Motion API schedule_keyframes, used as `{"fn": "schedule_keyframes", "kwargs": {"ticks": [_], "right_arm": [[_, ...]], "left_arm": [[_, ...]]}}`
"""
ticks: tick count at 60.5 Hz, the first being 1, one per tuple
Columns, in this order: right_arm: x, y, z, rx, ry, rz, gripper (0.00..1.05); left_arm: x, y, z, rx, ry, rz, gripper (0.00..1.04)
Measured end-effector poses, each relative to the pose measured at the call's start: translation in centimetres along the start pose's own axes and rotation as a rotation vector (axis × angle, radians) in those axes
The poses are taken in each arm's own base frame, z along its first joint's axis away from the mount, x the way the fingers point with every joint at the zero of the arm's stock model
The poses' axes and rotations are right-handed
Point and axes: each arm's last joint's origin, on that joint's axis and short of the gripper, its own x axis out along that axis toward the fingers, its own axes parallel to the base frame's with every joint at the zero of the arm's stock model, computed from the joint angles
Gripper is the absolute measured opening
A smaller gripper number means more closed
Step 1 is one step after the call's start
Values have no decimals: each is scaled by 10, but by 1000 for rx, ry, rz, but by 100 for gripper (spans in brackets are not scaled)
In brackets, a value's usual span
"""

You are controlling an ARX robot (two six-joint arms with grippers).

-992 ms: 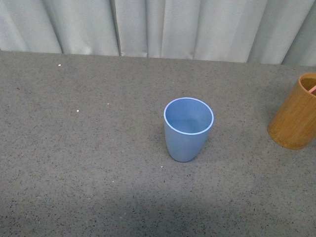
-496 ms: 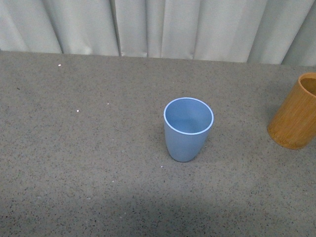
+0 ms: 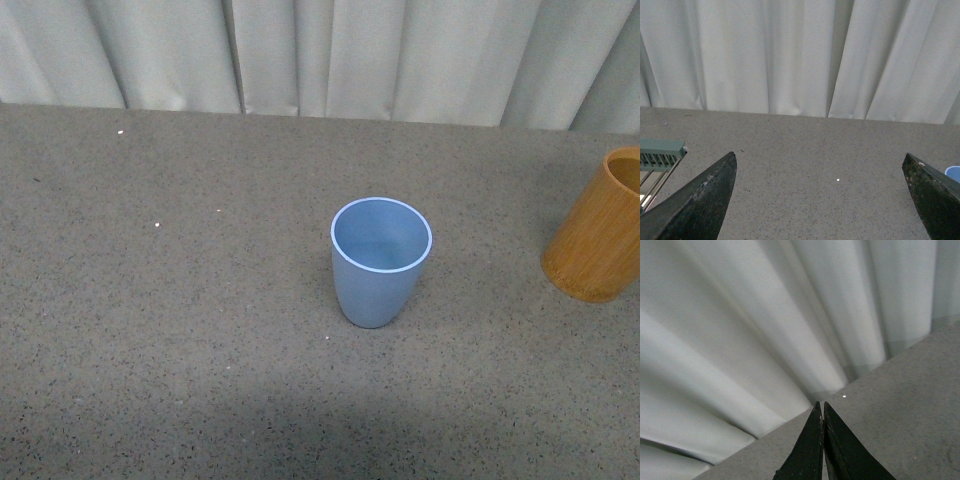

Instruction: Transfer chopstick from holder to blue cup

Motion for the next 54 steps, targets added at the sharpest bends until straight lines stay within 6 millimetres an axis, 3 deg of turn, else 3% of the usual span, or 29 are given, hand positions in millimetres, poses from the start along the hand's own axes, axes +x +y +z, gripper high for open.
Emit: {"fn": "schedule_keyframes", "kwargs": {"ticks": [10,21,54], "right_arm": [[6,29,-12,-7,21,91,1],[16,55,-47,-13,109,174,1],[18,90,-96,22,218,275,1]], "left_arm": [[0,0,0,0,0,0,98],[0,0,0,0,0,0,98],[0,0,0,0,0,0,98]]}}
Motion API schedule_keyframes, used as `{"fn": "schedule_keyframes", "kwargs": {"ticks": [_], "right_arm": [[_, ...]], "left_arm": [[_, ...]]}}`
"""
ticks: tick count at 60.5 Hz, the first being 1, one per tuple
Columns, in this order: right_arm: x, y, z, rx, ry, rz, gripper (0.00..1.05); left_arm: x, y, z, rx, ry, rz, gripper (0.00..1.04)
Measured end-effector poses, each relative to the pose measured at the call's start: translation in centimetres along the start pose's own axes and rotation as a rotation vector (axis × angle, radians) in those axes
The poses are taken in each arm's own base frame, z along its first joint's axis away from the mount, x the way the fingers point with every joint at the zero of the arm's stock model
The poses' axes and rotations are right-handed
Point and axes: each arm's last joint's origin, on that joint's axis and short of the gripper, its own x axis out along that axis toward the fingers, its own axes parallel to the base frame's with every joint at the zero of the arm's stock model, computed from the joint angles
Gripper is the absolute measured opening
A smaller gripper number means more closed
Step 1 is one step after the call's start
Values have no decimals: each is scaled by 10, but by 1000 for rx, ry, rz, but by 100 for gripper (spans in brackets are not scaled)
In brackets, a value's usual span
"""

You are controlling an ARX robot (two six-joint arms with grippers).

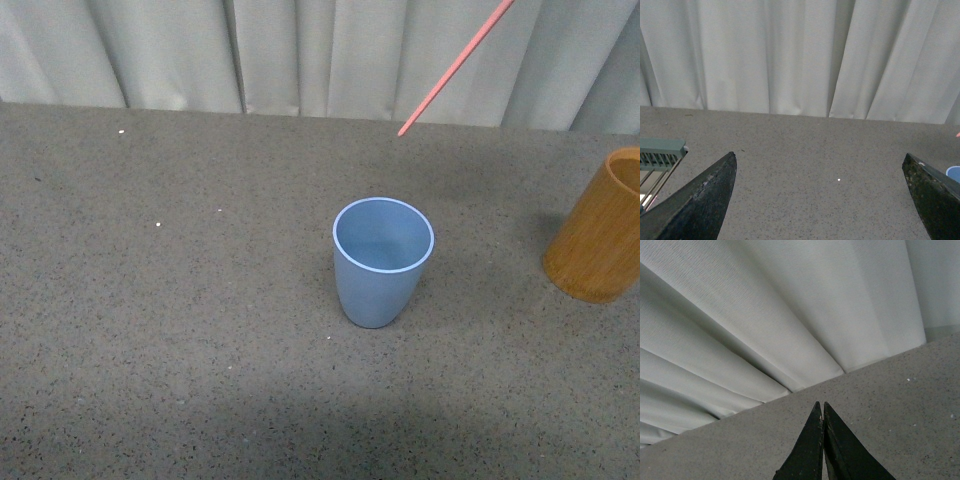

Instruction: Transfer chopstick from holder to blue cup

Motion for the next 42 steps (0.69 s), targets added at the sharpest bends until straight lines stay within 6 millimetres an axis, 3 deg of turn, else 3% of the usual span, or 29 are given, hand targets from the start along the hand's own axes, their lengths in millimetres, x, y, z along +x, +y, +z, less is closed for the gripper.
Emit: {"fn": "schedule_keyframes", "kwargs": {"ticks": [42], "right_arm": [[10,15,-34,0,84,27,1]], "left_arm": [[0,0,0,0,0,0,98]]}}
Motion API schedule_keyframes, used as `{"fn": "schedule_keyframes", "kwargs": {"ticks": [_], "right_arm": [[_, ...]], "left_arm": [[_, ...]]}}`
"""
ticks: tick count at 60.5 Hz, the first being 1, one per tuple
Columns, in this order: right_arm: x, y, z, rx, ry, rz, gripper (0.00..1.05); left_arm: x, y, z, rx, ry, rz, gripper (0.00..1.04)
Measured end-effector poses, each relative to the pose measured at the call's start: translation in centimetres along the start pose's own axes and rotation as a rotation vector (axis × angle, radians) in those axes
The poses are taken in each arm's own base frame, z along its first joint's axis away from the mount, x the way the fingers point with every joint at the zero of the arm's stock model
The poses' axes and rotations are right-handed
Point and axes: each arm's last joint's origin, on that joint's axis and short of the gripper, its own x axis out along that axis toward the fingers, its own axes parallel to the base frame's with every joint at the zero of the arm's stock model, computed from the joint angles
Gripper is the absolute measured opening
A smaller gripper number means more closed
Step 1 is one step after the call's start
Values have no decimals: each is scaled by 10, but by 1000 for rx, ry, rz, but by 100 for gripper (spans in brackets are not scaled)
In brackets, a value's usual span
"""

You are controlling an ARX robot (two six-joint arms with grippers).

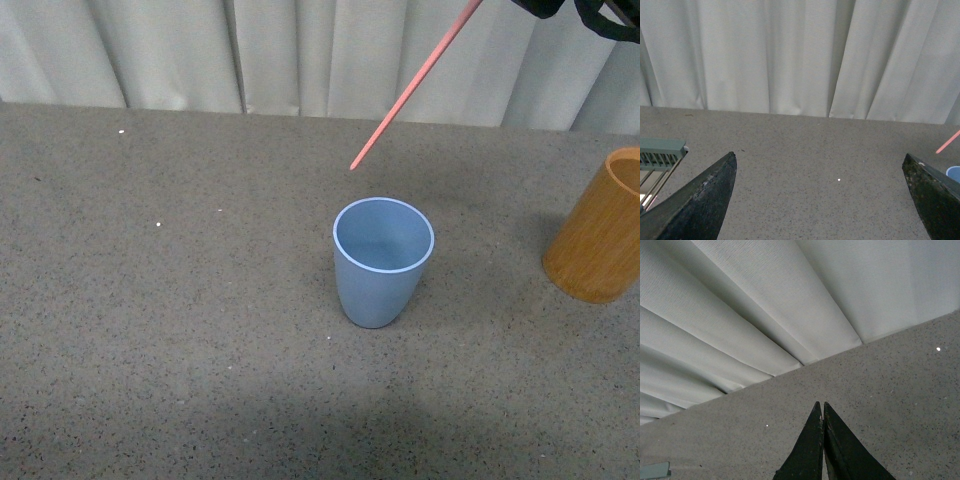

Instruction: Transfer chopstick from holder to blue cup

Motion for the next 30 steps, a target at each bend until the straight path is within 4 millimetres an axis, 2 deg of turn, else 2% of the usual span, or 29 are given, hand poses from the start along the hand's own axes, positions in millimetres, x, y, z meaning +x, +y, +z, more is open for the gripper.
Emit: {"fn": "schedule_keyframes", "kwargs": {"ticks": [30], "right_arm": [[5,-1,-7,3,17,-11,1]], "left_arm": [[0,0,0,0,0,0,98]]}}
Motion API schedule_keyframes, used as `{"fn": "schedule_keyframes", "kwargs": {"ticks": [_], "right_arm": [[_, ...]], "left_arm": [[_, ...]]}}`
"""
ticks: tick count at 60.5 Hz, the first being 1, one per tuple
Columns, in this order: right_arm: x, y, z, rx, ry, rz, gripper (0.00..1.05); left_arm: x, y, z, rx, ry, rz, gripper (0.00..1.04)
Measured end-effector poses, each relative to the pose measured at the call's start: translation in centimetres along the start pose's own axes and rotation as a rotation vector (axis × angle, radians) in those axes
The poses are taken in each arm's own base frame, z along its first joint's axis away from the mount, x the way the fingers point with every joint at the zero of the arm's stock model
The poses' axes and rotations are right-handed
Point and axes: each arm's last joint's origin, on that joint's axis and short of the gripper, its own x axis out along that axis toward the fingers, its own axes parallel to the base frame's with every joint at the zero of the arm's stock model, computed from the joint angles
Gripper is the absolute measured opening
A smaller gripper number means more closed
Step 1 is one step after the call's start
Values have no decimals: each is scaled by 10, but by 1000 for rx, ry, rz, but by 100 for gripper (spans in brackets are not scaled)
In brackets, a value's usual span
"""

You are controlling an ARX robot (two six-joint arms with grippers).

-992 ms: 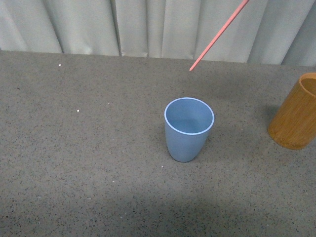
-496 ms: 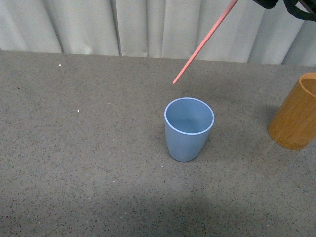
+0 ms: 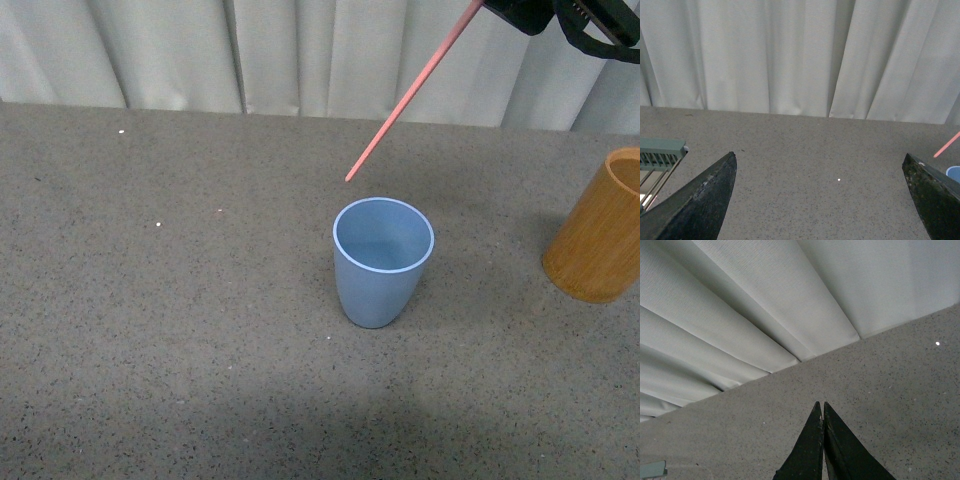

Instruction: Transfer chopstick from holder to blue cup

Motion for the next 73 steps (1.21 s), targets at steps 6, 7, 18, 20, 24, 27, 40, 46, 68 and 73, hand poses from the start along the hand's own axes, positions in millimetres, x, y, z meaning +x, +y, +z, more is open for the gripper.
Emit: {"fn": "schedule_keyframes", "kwargs": {"ticks": [6,7,18,20,24,27,40,46,68,73], "right_arm": [[2,-2,-3,2,9,-5,1],[3,-2,-4,1,11,-7,1],[5,-4,-8,5,24,-14,1],[5,-4,-8,6,25,-14,1],[6,-5,-9,7,25,-13,1],[6,-5,-9,7,24,-12,1],[3,-2,-6,8,12,-5,1],[-5,1,0,11,-9,9,1],[-34,2,2,21,-48,24,1],[-36,1,0,23,-45,19,1]], "left_arm": [[0,0,0,0,0,0,98],[0,0,0,0,0,0,98],[0,0,0,0,0,0,98],[0,0,0,0,0,0,98],[0,0,0,0,0,0,98],[0,0,0,0,0,0,98],[0,0,0,0,0,0,98],[0,0,0,0,0,0,98],[0,0,0,0,0,0,98],[0,0,0,0,0,0,98]]}}
